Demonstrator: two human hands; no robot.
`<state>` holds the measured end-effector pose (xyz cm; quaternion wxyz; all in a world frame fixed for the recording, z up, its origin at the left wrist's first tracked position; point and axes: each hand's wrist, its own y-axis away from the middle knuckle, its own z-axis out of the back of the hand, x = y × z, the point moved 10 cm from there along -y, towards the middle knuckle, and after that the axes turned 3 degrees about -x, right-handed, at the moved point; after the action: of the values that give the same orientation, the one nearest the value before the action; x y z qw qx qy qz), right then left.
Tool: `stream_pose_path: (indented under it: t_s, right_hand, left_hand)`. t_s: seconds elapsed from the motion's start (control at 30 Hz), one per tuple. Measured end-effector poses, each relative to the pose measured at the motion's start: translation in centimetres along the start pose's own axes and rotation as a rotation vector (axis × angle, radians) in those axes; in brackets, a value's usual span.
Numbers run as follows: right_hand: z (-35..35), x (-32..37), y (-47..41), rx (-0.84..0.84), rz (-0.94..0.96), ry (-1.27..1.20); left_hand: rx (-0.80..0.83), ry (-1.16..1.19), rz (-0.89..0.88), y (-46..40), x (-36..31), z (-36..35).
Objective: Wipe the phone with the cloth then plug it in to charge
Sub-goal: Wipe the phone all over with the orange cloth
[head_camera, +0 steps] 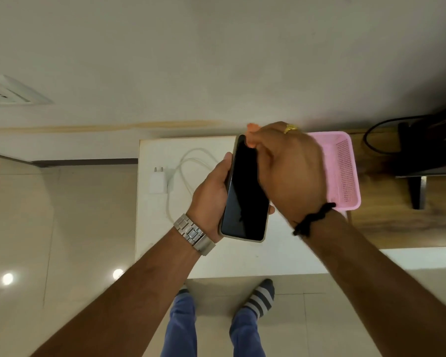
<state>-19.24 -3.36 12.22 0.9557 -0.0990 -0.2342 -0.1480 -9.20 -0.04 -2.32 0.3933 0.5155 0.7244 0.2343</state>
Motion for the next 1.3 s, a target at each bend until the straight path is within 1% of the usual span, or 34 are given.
stream_pose_path:
  t_s: [0.07,0.1,0.17,0.23,0.27,0.33,0.37,0.43,0.5,0.53,0.57,0.6,0.67,0.7,0.73,0.77,0.83,0.9,0.93,0.97,1.03,1.07,1.1,1.2,1.27,1.3]
  right_hand:
    - [-1.5,2.4,0.2,0.069,0.065,-0.016]
    - [-1.6,2.7,0.1,0.083,0.085,-0.033]
    - [-0.9,1.3,-0.4,0.060,0.050,-0.041]
    - [-0.2,-0.4,-0.8,0.016,-0.026,-0.005]
    - [-0.2,-0.4,-0.9,0.007,-0.050,0.026]
    - [-1.0,1.6,-0.1,0.015,-0.018,0.039]
    - [-1.8,2.8,0.9,0.048,0.012,0.006]
    - [-3.4,4.9,4.1,0.174,0.090,-0.048]
    - [-3.9,5.6,6.7,0.285,0.147,-0.069]
    - [-3.6,5.0,6.4,0.298,0.163,-0.048]
    - [-3.2,3.9,5.3,0.274,0.143,-0.025]
    - [-2.5,2.7,3.6,0.230,0.084,-0.005]
    - [-1.1,1.0,0.1,0.073,-0.002,0.015]
    - [-1.0,1.0,-0.6,0.027,-0.012,0.012]
    - [-1.2,1.6,-0.4,0.034,-0.013,0.019]
    - [-2.2,2.5,0.6,0.080,0.015,0.010]
    - [-4.1,5.0,4.9,0.229,0.123,-0.032]
    - [-4.5,4.9,7.6,0.311,0.213,-0.053]
    - [-4.1,3.8,6.8,0.299,0.215,-0.020]
    - [-3.6,2.4,5.4,0.235,0.199,0.028]
    - [-1.7,0.6,1.7,0.069,0.112,0.072]
    - [-1.5,0.7,0.8,0.040,0.090,0.065]
    - [-2.0,1.4,0.7,0.056,0.104,0.059]
    - [-4.5,4.5,5.2,0.272,0.235,-0.001]
    - [-3.6,4.1,7.0,0.305,0.298,0.007]
    - [-2.8,3.2,6.3,0.262,0.297,0.042]
  left_hand:
    - [-0.024,0.060,-0.034,-0.2,-0.1,0.2]
    - [-0.006,0.086,-0.033,-0.3,-0.2,0.2]
    - [0.071,0.101,-0.008,-0.2,-0.2,0.1]
    - [0.098,0.057,0.004,-0.3,0.0,0.1]
    - [0.098,0.058,-0.002,-0.5,-0.1,-0.1]
    - [0.085,0.092,-0.062,-0.8,-1.1,-0.2]
    - [0.082,0.096,-0.095,-1.0,-1.9,0.0]
    - [0.057,0.081,-0.132,-1.0,-3.4,1.0]
    - [0.024,0.072,-0.133,-0.8,-3.9,2.0]
    - [0.030,0.080,-0.114,-0.6,-3.6,1.9]
    - [0.044,0.087,-0.084,-0.5,-3.0,1.6]
    - [0.060,0.093,-0.053,-0.5,-2.3,1.2]
    - [0.083,0.102,-0.023,-0.6,-1.5,0.3]
    - [0.079,0.104,-0.025,-0.6,-1.6,0.2]
    - [0.066,0.103,-0.039,-0.7,-2.1,0.3]
    - [0.042,0.098,-0.063,-0.6,-2.8,0.5]
    - [-0.003,0.079,-0.112,-0.8,-4.0,1.7]
    - [-0.023,0.076,-0.106,-0.8,-4.0,2.4]
    - [-0.012,0.094,-0.060,-0.7,-3.3,2.3]
    - [0.015,0.096,-0.025,-0.6,-2.6,1.9]
    - [0.065,0.086,-0.011,-0.7,-1.7,0.9]
    - [0.070,0.087,-0.029,-0.7,-1.8,0.6]
    - [0.068,0.098,-0.042,-0.8,-2.0,0.6]
    - [0.009,0.113,-0.075,-0.8,-3.2,1.4]
    - [-0.019,0.090,-0.050,-0.7,-3.1,2.1]
    - [-0.024,0.080,-0.033,-0.5,-2.8,2.0]
